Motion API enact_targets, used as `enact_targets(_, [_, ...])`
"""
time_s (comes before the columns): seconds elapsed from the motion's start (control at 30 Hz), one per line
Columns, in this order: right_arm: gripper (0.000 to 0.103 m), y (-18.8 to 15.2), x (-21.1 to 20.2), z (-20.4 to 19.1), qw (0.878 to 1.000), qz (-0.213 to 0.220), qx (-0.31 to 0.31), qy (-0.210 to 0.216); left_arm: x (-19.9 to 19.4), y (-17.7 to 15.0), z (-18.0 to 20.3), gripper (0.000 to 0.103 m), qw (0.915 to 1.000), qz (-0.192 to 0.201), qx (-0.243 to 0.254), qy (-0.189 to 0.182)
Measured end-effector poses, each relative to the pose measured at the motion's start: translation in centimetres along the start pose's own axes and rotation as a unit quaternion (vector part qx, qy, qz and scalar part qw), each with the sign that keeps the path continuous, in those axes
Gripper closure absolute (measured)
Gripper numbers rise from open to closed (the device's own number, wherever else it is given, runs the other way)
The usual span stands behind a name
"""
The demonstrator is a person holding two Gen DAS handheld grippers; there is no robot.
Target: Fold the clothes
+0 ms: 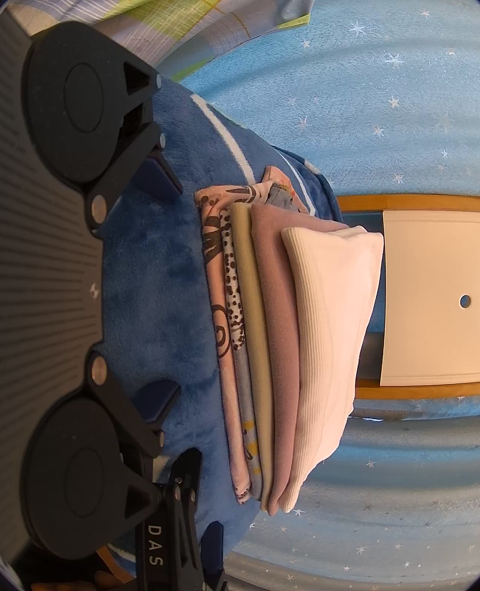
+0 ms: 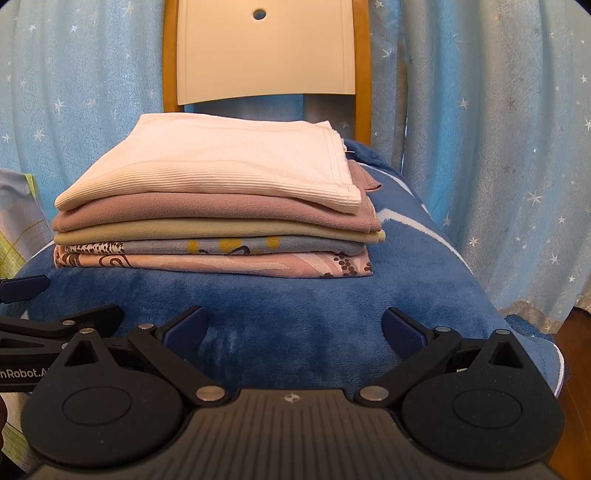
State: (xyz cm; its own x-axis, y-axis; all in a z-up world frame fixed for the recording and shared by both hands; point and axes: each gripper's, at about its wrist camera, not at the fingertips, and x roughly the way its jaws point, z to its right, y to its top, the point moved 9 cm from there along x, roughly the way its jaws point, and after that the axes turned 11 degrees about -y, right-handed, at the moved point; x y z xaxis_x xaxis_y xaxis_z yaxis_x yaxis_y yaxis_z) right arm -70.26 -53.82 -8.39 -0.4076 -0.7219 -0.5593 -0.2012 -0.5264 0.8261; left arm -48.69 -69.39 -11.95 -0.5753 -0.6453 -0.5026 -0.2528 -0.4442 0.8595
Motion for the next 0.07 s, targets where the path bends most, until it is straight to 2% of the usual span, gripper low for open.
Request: enact_targets(0.07, [0.000,0.00,-0.01,0.01,1.000,0.000,0.000,0.000,-0.05,0.00,0.00,0.000,1.0000,0.001,0.000,0.000])
